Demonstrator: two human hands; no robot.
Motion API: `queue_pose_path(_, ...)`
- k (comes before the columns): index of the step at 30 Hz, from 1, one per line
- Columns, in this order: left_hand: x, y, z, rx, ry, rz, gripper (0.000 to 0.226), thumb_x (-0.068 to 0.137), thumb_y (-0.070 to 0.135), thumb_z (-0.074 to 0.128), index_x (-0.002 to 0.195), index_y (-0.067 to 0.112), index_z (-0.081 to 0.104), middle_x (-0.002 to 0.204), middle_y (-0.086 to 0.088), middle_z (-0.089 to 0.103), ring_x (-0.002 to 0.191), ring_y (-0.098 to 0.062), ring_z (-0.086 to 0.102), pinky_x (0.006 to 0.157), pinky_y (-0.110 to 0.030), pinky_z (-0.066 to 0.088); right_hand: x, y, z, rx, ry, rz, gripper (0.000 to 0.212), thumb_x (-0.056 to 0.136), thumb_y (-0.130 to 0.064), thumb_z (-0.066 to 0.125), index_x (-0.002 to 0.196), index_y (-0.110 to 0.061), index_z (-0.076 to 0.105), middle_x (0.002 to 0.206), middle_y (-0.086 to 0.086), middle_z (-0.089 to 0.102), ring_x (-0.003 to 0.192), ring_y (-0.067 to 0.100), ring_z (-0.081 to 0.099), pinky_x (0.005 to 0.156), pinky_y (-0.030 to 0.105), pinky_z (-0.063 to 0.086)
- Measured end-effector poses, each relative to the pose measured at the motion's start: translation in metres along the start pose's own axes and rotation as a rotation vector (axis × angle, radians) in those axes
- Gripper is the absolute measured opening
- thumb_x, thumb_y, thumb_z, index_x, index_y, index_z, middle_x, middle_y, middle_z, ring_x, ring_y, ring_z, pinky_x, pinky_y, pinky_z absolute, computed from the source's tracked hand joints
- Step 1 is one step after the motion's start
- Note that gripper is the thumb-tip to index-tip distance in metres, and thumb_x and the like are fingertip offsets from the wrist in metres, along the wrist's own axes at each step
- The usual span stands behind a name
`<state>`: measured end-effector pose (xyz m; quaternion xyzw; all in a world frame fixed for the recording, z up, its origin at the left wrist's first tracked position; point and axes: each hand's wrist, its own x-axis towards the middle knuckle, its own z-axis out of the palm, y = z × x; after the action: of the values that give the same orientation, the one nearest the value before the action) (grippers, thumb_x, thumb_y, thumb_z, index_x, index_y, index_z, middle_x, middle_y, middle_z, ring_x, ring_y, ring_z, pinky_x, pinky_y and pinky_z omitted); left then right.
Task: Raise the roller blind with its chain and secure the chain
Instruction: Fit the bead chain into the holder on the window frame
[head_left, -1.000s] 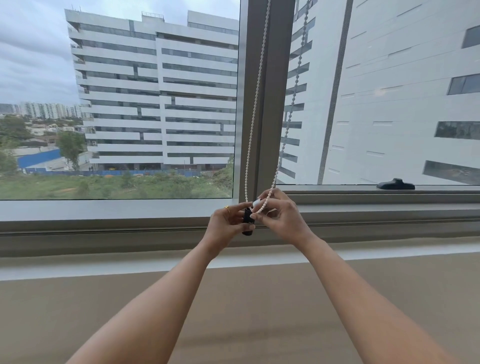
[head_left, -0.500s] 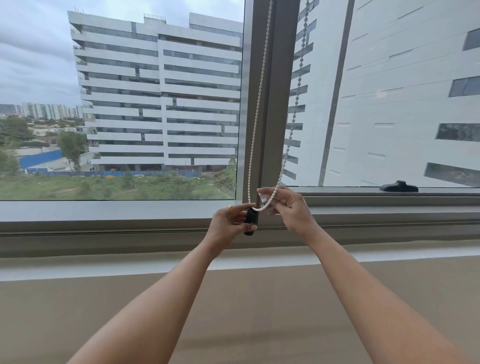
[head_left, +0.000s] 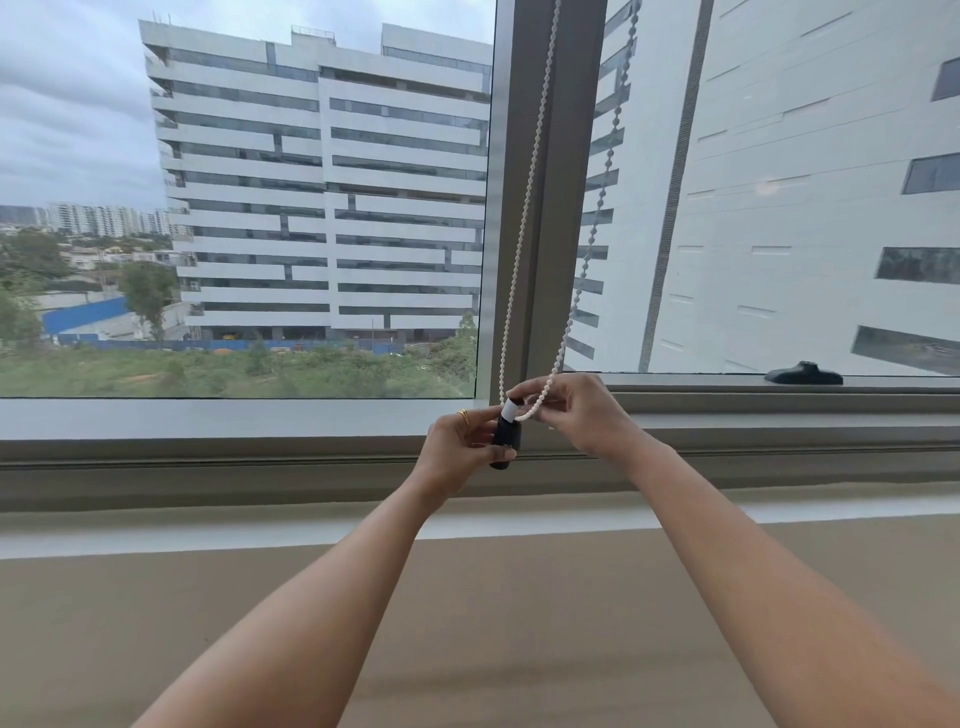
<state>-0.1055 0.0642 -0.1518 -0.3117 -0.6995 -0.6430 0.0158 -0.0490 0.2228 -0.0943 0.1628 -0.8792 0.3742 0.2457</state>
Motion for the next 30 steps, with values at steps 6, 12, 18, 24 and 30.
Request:
queue_pose_path(6, 0.0, -0.002, -0.001, -0.032, -0.013, -0.008, 0.055, 0.068, -0.012, 0.07, 0.118, 0.009, 0.06, 0.095, -0.01, 0.068, 0.068, 0.002, 0.066, 0.063, -0.012, 0.051, 0.003, -0.008, -0.003, -0.149, -0.045, -0.031, 0.023, 0.082, 0.003, 0.059, 0.101, -0.005, 0.07, 0.099, 0.009, 0.072, 0.079, 0.001, 0.061, 0.068, -0.003, 0.04)
queue_pose_path(12, 0.001, -0.004, -0.004, -0.038, -0.026, -0.013, 0.057, 0.068, -0.012, 0.07, 0.12, 0.006, 0.058, 0.101, -0.011, 0.069, 0.072, 0.001, 0.066, 0.066, -0.013, 0.05, 0.008, -0.01, -0.003, -0.154, -0.072, 0.011, 0.018, 0.08, -0.009, 0.068, 0.097, -0.007, 0.072, 0.097, 0.01, 0.073, 0.084, 0.009, 0.063, 0.068, -0.002, 0.041)
queue_pose_path(18, 0.002, -0.003, -0.004, -0.049, -0.046, -0.013, 0.055, 0.069, -0.012, 0.069, 0.121, 0.004, 0.057, 0.101, -0.011, 0.068, 0.071, 0.002, 0.065, 0.067, -0.013, 0.051, 0.013, -0.011, -0.004, -0.166, -0.077, 0.031, 0.018, 0.077, -0.011, 0.071, 0.094, -0.006, 0.072, 0.092, 0.011, 0.073, 0.08, 0.007, 0.062, 0.07, 0.002, 0.043)
queue_pose_path(24, 0.003, -0.002, -0.006, -0.095, -0.076, -0.023, 0.052, 0.073, -0.009, 0.067, 0.122, 0.006, 0.056, 0.101, -0.008, 0.068, 0.077, 0.0, 0.067, 0.069, -0.014, 0.052, 0.019, -0.012, -0.009, -0.154, -0.115, 0.033, 0.018, 0.077, -0.003, 0.07, 0.095, -0.006, 0.072, 0.093, 0.011, 0.073, 0.085, 0.013, 0.066, 0.085, 0.023, 0.051)
queue_pose_path(30, 0.003, -0.007, -0.005, -0.105, -0.084, -0.028, 0.052, 0.075, -0.009, 0.065, 0.125, 0.004, 0.053, 0.105, -0.01, 0.066, 0.081, -0.001, 0.065, 0.077, -0.016, 0.051, 0.02, -0.017, -0.011, -0.198, -0.133, 0.068, 0.018, 0.076, -0.01, 0.072, 0.093, -0.007, 0.073, 0.093, 0.01, 0.074, 0.083, 0.008, 0.063, 0.072, 0.003, 0.043)
